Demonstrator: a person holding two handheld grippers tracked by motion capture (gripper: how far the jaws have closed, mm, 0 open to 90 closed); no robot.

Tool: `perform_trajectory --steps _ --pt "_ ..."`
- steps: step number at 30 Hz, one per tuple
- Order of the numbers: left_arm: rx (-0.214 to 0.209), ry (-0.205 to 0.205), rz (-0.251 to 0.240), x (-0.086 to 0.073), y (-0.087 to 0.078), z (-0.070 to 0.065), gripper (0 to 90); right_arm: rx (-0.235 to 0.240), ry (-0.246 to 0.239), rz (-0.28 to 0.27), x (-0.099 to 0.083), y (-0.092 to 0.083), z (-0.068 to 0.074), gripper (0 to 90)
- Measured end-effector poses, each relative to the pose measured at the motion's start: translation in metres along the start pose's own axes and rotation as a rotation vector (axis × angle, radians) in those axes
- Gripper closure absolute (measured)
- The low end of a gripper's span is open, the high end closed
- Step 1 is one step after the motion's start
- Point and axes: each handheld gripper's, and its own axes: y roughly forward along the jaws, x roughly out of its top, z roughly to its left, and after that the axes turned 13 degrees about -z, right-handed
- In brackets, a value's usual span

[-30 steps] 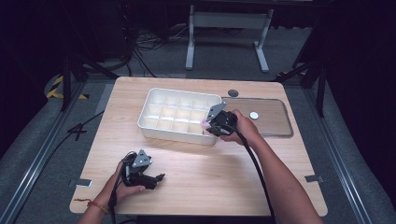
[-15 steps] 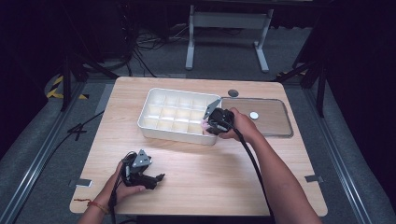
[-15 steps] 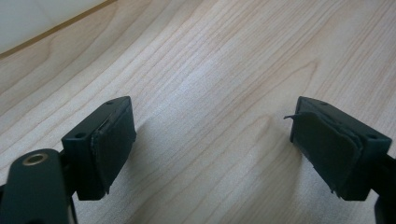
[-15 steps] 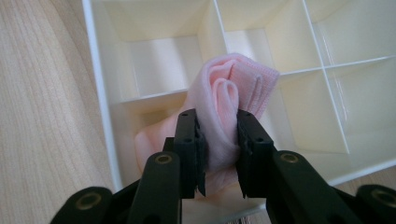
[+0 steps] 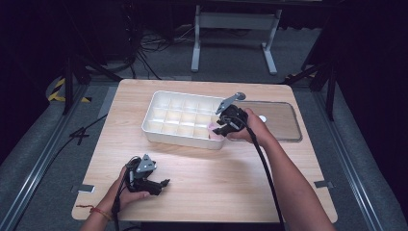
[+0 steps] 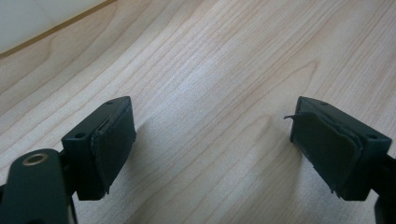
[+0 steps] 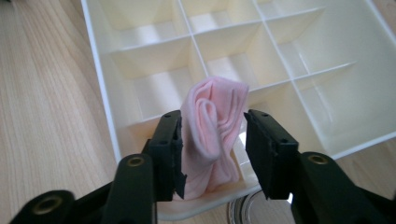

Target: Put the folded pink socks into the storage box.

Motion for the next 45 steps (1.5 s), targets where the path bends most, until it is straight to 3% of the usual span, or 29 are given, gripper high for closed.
perform_trajectory --steps 2,8,12,14,17,21,25,37,45 --pt "0.0 0.0 0.0 0.0 0.0 0.0 14.1 0.006 0.003 0.002 0.003 0.0 0.001 63.5" --pt "-0.002 0.002 0.007 0.0 -0.001 0.0 14.1 0.026 -0.006 0.093 0.001 0.017 0.003 73.6" --pt "-0.003 0.001 0.008 0.0 -0.001 0.0 14.1 0.025 0.006 0.103 -0.001 0.021 0.002 76.2" --pt "-0.002 0.003 0.008 0.0 -0.001 0.0 14.1 0.04 -0.011 0.109 -0.002 0.022 0.002 77.4" --pt "-0.002 0.0 0.006 0.0 -0.001 0.0 14.2 0.054 -0.025 0.124 -0.002 0.022 0.003 78.0" --pt "0.0 0.001 -0.001 0.0 0.0 0.0 14.1 0.055 -0.08 0.187 -0.001 0.029 0.01 78.3" --pt "0.002 0.002 -0.001 0.0 0.0 0.0 14.2 0.056 -0.098 0.239 0.0 0.035 0.011 78.6" --pt "0.001 0.004 0.001 0.0 0.0 0.0 14.2 0.062 -0.104 0.323 0.002 0.048 0.012 79.2" --pt "0.003 0.005 0.001 0.0 0.0 0.0 14.2 0.08 -0.068 0.317 -0.001 0.049 0.008 79.3"
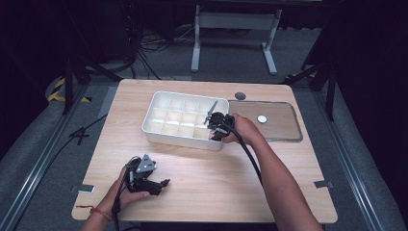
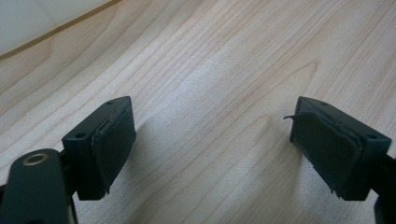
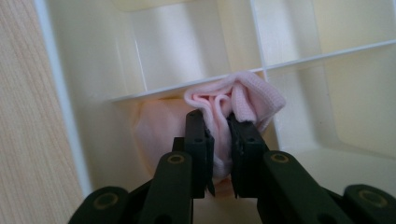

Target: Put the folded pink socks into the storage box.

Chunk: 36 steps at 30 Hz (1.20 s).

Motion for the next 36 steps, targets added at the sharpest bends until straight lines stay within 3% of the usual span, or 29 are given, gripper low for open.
perform_trajectory --steps 11,19,26,36 --pt "0.0 -0.003 0.0 0.0 0.0 0.0 14.2 0.018 0.037 -0.051 -0.006 -0.002 -0.003 78.8" --pt "0.0 -0.004 0.001 0.0 0.0 0.0 14.2 0.008 0.008 -0.036 -0.003 -0.005 -0.001 76.8" --pt "0.0 -0.003 0.002 0.0 0.0 0.0 14.1 0.007 0.016 -0.054 -0.002 -0.012 0.0 72.0" --pt "-0.001 -0.006 0.005 0.0 0.0 0.0 14.1 0.008 0.059 -0.154 -0.008 -0.031 -0.001 64.1"
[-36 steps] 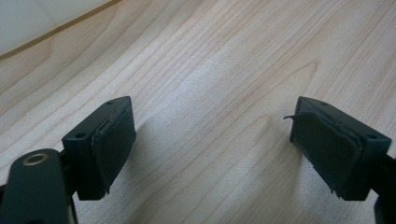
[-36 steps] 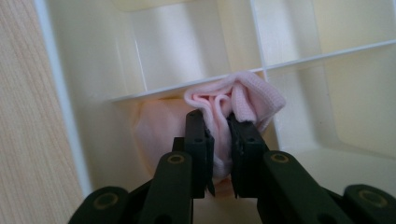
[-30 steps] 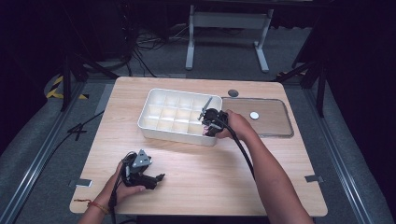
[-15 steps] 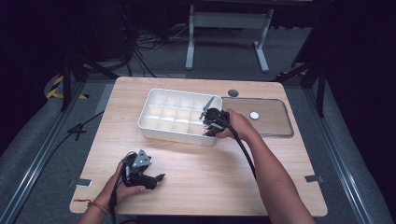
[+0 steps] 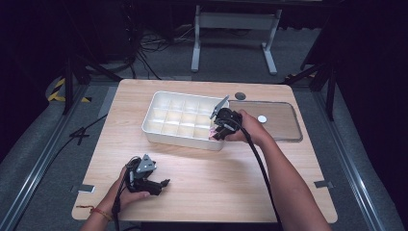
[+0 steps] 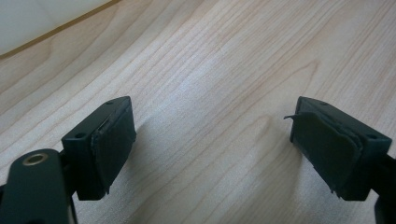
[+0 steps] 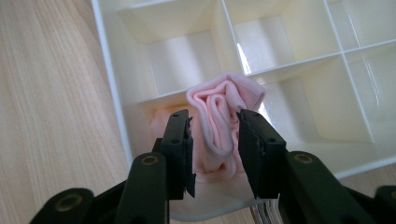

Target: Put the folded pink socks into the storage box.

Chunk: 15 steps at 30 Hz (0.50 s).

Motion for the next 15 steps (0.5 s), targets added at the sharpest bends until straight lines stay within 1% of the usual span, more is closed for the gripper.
perform_trajectory --steps 2,4,5,10,13,15 --pt "-0.001 -0.001 0.001 0.0 0.0 0.0 14.1 -0.006 0.003 -0.024 0.0 -0.003 0.0 62.3" --pt "-0.001 0.0 0.001 0.0 0.0 0.0 14.1 -0.013 0.006 -0.036 0.0 -0.006 0.001 61.1" --pt "0.001 -0.003 -0.006 0.0 0.0 0.0 14.1 -0.018 0.006 -0.042 0.0 -0.007 0.002 60.7" --pt "0.001 -0.003 -0.006 0.0 0.0 0.0 14.2 -0.047 0.017 -0.088 -0.001 -0.015 0.005 56.8" --pt "0.001 -0.002 -0.007 0.0 0.001 0.0 14.1 -0.045 0.015 -0.106 -0.002 -0.019 0.007 53.5" --pt "0.002 0.003 -0.004 0.0 0.0 0.0 14.1 -0.057 0.019 -0.123 -0.002 -0.023 0.008 51.6"
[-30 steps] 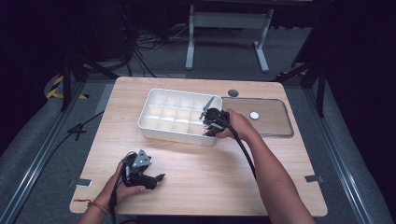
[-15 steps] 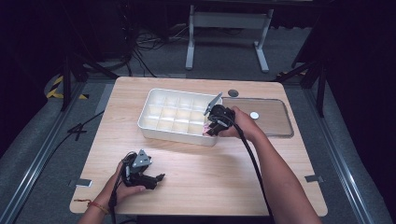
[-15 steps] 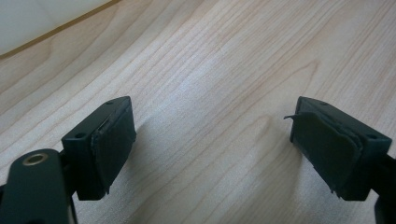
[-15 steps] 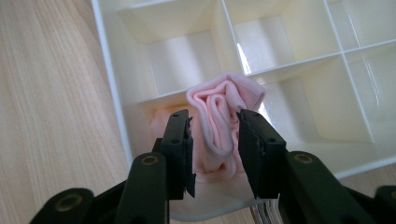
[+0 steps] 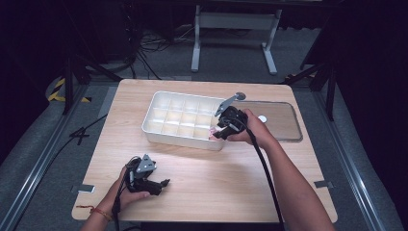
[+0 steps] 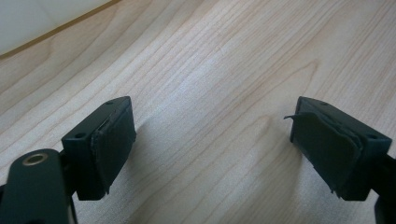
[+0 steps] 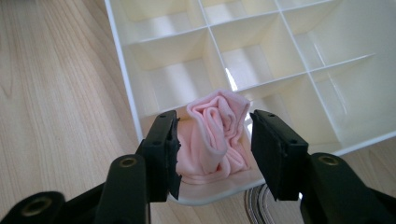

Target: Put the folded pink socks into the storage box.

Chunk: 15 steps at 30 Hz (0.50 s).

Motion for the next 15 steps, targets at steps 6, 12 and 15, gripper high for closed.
perform_trajectory --steps 6,12,15 --pt "-0.001 -0.002 0.001 0.0 0.0 0.0 14.1 -0.027 -0.016 -0.066 0.0 -0.014 0.006 48.7" --pt "0.0 -0.001 0.0 0.0 0.0 0.0 14.1 -0.047 -0.035 -0.084 -0.003 -0.025 0.014 44.9" --pt "0.0 -0.002 0.001 0.0 0.0 0.0 14.0 -0.058 -0.039 -0.094 -0.005 -0.03 0.016 43.1"
